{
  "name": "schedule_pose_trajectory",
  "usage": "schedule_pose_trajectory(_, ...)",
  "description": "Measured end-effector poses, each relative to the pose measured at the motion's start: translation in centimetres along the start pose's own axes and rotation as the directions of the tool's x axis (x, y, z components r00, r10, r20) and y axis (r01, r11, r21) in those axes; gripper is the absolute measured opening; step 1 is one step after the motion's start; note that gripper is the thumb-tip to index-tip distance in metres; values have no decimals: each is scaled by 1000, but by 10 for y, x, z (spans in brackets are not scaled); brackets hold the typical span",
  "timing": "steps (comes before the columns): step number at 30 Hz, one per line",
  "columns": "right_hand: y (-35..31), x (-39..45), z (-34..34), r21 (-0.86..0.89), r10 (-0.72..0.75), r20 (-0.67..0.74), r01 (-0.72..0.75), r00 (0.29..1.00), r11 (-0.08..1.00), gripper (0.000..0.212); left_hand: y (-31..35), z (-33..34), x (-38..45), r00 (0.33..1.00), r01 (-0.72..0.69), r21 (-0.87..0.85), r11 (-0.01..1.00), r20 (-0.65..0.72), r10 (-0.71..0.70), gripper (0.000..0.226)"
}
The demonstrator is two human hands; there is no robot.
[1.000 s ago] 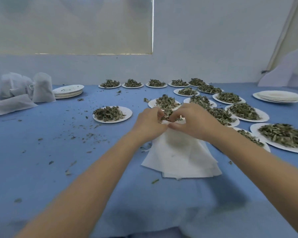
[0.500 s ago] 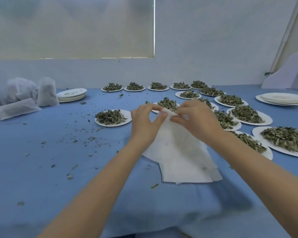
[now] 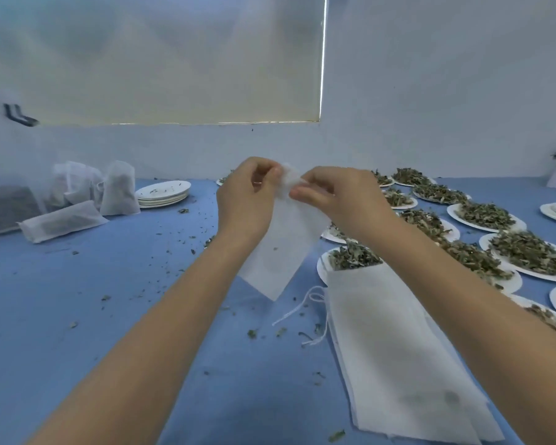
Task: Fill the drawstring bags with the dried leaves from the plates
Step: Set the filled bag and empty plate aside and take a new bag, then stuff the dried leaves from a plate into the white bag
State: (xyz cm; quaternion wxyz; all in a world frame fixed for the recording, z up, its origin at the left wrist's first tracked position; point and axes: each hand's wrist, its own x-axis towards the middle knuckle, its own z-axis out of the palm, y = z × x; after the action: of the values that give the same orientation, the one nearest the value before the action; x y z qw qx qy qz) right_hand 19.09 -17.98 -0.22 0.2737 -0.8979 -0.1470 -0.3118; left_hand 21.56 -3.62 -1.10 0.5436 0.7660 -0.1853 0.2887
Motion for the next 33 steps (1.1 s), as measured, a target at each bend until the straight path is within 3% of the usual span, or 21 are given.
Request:
schedule_pose_trajectory(4,-7,26,20,-109,-37,-1,37,999,993,36,-15,-11,19,998,-65,46,997,6,65,9)
schedule_pose_trajectory(8,-16,49,38,56,-16,61,12,998,998,34,-32,-15,32,998,-59,36,998,-26,60,13)
schedule_pose_trajectory(11,-16,58,53,196,18,186,-55,982,979,42,-46,-19,38,998,-41,13,999,-54,42,14)
schedule_pose_trajectory(14,-15,63,66,329,27,337,-145,941,933,31,-58,-24,45,999,-14,-18,1000,-48,13,18)
schedule_pose_trajectory(17,-13,69,79,284,24,418,-155,908,946,53,-65,-25,50,1000,-9,-13,1000,-22,9,18)
schedule_pose_trajectory(19,-11,72,84,334,57,435,-220,898,917,55,-68,-27,53,999,-34,76,997,-11,35,14)
schedule_pose_trajectory(22,-11,78,88,472,148,489,-403,860,784,33,-74,-34,55,984,-177,332,926,28,178,40)
schedule_pose_trajectory(24,-12,80,92,583,173,538,-513,825,630,24,-78,-36,52,967,-235,306,922,168,191,58)
schedule_pose_trajectory(27,-14,83,96,644,141,630,-615,764,454,38,-84,-29,46,924,-221,292,931,369,103,91)
schedule_pose_trajectory(30,-20,81,101,674,116,668,-664,735,325,41,-93,-16,44,935,-273,451,850,331,124,126)
schedule_pose_trajectory(33,-19,80,105,687,70,688,-679,723,259,31,-105,-8,46,950,-297,518,802,242,196,104)
